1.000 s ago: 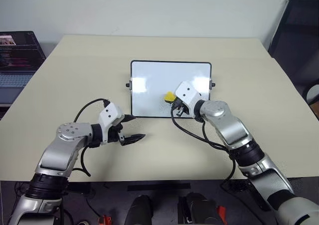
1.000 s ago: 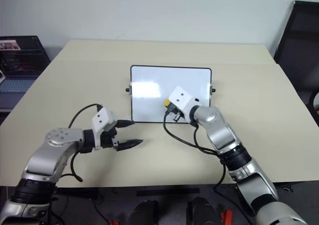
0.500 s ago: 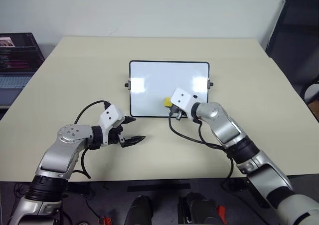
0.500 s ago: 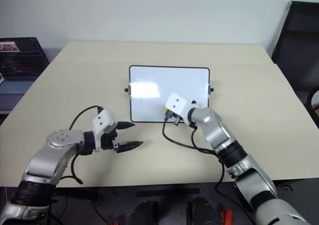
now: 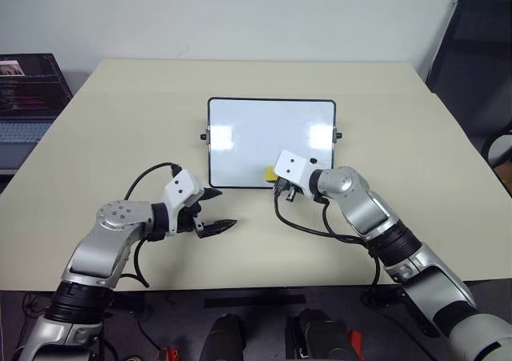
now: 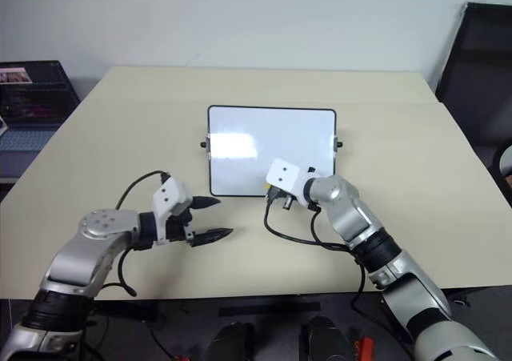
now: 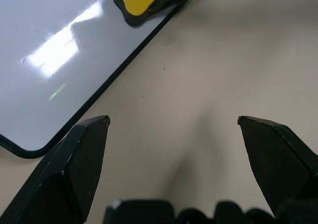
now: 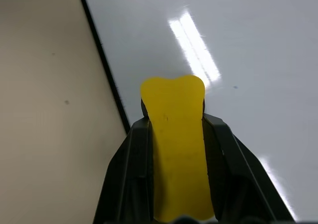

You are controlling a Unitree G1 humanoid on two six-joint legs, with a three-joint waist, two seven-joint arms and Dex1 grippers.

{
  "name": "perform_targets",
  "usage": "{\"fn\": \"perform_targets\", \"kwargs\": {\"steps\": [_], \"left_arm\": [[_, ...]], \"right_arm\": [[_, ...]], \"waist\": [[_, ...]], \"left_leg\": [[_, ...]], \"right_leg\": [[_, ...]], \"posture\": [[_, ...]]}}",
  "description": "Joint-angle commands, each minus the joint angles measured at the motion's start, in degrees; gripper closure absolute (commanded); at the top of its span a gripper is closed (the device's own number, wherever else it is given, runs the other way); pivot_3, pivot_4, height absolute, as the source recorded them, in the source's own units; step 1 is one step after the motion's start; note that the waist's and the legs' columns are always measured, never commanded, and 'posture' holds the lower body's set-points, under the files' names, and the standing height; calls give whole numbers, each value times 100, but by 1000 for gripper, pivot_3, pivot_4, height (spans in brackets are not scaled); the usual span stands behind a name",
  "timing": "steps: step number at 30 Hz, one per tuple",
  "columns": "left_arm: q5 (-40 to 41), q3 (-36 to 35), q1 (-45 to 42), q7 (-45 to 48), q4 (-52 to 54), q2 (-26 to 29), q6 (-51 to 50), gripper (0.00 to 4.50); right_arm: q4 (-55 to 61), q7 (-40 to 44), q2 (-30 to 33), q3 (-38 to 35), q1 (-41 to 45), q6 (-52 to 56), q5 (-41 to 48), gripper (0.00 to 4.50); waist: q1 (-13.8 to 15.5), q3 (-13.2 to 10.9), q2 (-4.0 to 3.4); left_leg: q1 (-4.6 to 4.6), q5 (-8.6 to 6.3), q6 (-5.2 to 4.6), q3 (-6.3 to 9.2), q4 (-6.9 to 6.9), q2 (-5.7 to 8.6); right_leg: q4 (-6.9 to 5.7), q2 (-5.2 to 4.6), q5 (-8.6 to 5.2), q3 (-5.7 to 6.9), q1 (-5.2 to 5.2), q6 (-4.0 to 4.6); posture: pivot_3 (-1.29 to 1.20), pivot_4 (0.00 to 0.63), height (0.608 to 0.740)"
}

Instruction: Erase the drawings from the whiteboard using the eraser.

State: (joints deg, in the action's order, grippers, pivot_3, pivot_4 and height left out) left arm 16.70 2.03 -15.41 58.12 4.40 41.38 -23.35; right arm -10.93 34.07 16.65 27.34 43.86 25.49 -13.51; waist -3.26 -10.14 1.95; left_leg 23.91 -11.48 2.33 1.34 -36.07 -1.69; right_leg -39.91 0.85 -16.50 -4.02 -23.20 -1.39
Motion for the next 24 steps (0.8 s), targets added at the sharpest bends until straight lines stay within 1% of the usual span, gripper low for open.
{"fn": "perform_targets", "kwargs": {"steps": [1, 4, 7, 11, 14, 17, 19, 21, 24], "left_arm": [[39, -48, -59, 11, 159, 20, 64, 0], [32, -40, -92, 14, 143, 20, 52, 0], [34, -44, -110, 14, 140, 22, 46, 0], [48, -54, -108, 14, 178, 33, 20, 0], [51, -57, -116, 17, 182, 38, 14, 0], [64, -66, -119, 21, 207, 44, -1, 0], [67, -67, -141, 28, 211, 44, 9, 0], [72, -89, -201, 1, 204, 9, 59, 0], [129, -42, -397, 11, 336, -63, 44, 0]], "right_arm": [[-212, -437, -6, -317, 244, -169, -201, 3506], [-380, -455, 6, -349, 299, -277, -224, 3506], [-352, -140, 44, -251, 163, -188, -145, 3506], [-98, 481, 171, -9, -62, -53, -84, 3506], [-49, 474, 125, -60, -97, -96, -143, 3506], [-111, 225, -25, -299, 18, -159, -105, 3506], [-20, 189, -221, -607, 80, 30, 181, 3506], [165, 163, -374, -896, 77, 251, 430, 3506], [769, -7, -502, -1467, -128, 747, 816, 3506]], "waist": [[1, 0, 0], [1, 0, 0], [1, 0, 0], [1, 1, 1], [2, 1, 1], [-3, 1, 1], [-4, 0, 1], [1, 0, 0], [16, -1, -1]], "left_leg": [[0, 0, 0, 1, 0, 0], [1, 0, 0, -1, 0, 2], [1, 0, 0, -2, 0, 3], [0, 0, 0, 0, 1, 2], [0, 0, 0, 0, 1, 2], [-2, 0, 0, -1, 0, 0], [-2, 0, 0, 0, 0, -1], [0, 0, 0, 1, 1, -2], [6, 0, 0, 2, 3, 2]], "right_leg": [[0, 0, 0, 0, 0, 0], [0, 0, 1, -1, 0, 1], [1, 0, 2, -1, 1, 3], [1, 0, 1, 0, 2, 3], [0, 0, 0, 0, 2, 0], [0, 0, 0, -1, 2, 0], [-1, 1, 0, -1, 2, 0], [0, 1, 0, 0, 1, 1], [1, 0, 4, 3, -1, 8]], "posture": [[0, 150, 740], [0, 150, 740], [0, 150, 740], [0, 150, 740], [0, 150, 740], [0, 150, 740], [0, 150, 740], [0, 150, 740], [0, 150, 740]]}}
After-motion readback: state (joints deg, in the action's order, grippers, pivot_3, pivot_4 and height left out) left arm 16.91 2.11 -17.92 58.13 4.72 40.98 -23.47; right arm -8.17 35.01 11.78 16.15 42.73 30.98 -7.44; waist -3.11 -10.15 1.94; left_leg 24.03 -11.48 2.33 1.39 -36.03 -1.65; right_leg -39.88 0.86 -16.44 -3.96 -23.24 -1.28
